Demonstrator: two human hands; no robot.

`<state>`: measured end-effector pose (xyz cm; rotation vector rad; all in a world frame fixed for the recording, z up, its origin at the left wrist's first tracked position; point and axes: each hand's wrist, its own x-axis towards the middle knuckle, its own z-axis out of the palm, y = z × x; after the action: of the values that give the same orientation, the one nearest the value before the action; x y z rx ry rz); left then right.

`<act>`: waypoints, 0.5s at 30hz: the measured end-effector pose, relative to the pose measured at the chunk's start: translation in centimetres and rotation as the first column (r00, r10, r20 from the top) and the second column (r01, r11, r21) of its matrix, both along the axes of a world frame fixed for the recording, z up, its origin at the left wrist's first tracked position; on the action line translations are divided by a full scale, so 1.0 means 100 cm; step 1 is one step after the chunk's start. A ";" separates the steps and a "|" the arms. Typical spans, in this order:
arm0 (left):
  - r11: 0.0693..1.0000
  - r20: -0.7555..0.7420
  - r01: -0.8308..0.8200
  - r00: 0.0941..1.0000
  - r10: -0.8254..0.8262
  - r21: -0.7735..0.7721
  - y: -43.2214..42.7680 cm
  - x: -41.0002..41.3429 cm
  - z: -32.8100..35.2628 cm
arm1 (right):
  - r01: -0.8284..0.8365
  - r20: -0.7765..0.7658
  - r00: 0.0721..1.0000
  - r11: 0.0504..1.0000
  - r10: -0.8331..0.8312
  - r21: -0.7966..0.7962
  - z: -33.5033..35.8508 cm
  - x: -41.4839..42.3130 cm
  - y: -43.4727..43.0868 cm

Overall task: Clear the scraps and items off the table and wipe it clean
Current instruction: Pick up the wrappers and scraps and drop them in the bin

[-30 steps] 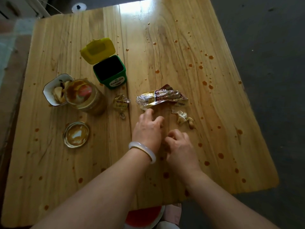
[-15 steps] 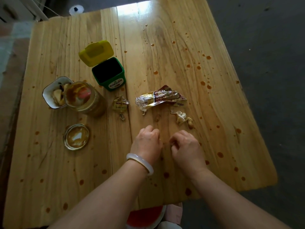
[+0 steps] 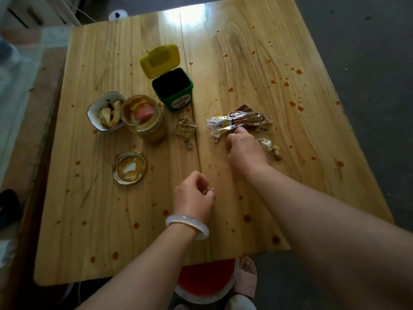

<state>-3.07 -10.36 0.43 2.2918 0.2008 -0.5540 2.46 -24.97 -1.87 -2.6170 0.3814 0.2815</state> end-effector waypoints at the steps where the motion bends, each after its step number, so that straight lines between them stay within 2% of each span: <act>1: 0.999 -0.011 -0.032 0.999 0.032 -0.015 0.004 0.000 0.002 | -0.019 -0.010 1.000 0.999 0.019 -0.029 0.000 -0.002 0.003; 7: 0.987 -0.083 -0.133 0.989 0.126 -0.085 0.025 -0.009 0.005 | -0.022 -0.075 0.997 0.999 0.020 -0.027 -0.002 -0.027 0.017; 11: 0.980 -0.106 -0.156 0.984 0.144 -0.123 0.041 -0.018 0.008 | 0.095 -0.091 0.992 0.986 -0.083 0.138 0.008 -0.049 0.032; 15: 0.972 -0.103 -0.163 0.984 0.147 -0.167 0.059 -0.031 0.016 | 0.215 -0.120 0.976 0.911 -0.184 0.351 0.033 -0.089 0.051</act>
<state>-6.17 -4.41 2.01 2.0620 0.3581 -0.5714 -6.47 -19.90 1.47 -2.1891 0.5652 0.3564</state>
